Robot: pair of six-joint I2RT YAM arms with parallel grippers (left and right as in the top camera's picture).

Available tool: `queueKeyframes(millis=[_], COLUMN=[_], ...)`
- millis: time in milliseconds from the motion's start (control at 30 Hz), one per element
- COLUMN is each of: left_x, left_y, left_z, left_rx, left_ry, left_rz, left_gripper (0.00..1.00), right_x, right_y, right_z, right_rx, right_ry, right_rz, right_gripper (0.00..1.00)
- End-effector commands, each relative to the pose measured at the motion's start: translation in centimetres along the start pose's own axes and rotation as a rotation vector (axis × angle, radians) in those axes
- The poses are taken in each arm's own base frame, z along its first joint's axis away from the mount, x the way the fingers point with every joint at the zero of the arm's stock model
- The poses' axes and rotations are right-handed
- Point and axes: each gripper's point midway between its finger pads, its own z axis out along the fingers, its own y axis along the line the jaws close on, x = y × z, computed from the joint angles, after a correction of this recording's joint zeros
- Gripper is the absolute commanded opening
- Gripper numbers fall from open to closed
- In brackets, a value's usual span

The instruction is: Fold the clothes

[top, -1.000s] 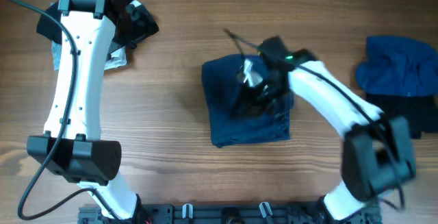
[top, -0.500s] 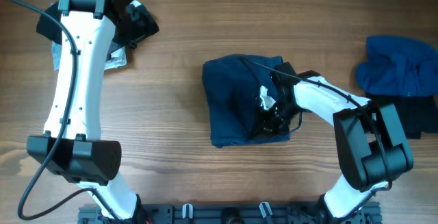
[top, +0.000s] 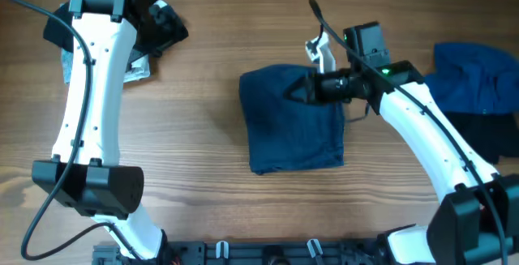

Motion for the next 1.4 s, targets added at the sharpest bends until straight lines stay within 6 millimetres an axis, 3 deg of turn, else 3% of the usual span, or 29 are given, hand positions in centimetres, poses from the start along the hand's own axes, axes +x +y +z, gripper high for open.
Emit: queueKeyframes(millis=[0,100,167,300,400,467,533,633,767,833,967,1300,1367], left_x=[-0.8,-1.0,-1.0,-0.9,-1.0,-1.0,-1.0,-1.0,-0.9,-0.9,-0.8,-0.5,-0.5], left_y=[0.2,0.5,0.5,0.5,0.4,0.5,0.5,0.5,0.5,0.5,0.6,0.8,0.8], left_z=[0.3,0.3,0.3,0.3,0.3,0.3,0.3,0.3,0.3,0.3,0.3,0.4,0.4], left_rx=[-0.013,-0.014,-0.015,-0.015,-0.015,-0.015,-0.015,-0.015,-0.017,-0.017,-0.02,-0.029,-0.029], left_ry=[-0.027,-0.028,-0.028,-0.026,-0.028,-0.027,-0.027,-0.027,-0.024,-0.024,-0.02,-0.009,-0.009], left_rz=[-0.012,-0.019,-0.019,-0.018,-0.019,-0.018,-0.018,-0.018,-0.018,-0.018,-0.017,-0.014,-0.015], left_gripper=[1.0,1.0,1.0,1.0,1.0,1.0,1.0,1.0,1.0,1.0,1.0,1.0,1.0], right_x=[-1.1,-1.9,-1.7,-0.2,-0.2,-0.5,-2.0,-5.0,-7.5,-8.8,-9.0,-7.0,-7.1], right_y=[0.2,1.0,-0.4,-6.3,-10.9,-12.2,-11.1,-7.0,-1.1,0.2,-2.1,-11.2,-11.7], right_z=[2.8,5.1,7.9,13.0,14.8,15.1,14.5,12.2,8.5,7.7,8.8,15.1,15.1], right_rx=[-0.136,-0.33,-0.372,-0.272,-0.108,-0.049,-0.065,-0.108,-0.191,-0.209,-0.144,-0.041,-0.025], right_ry=[0.04,0.093,0.142,0.188,0.135,0.098,0.068,0.001,-0.06,-0.115,-0.131,-0.074,-0.083], right_rz=[0.097,0.058,0.129,0.3,0.391,0.391,0.321,0.183,0.066,0.003,0.045,0.205,0.207], right_gripper=[0.04,0.04,0.04,0.04,0.05,0.04,0.04,0.04,0.06,0.15,0.19,0.19,0.12])
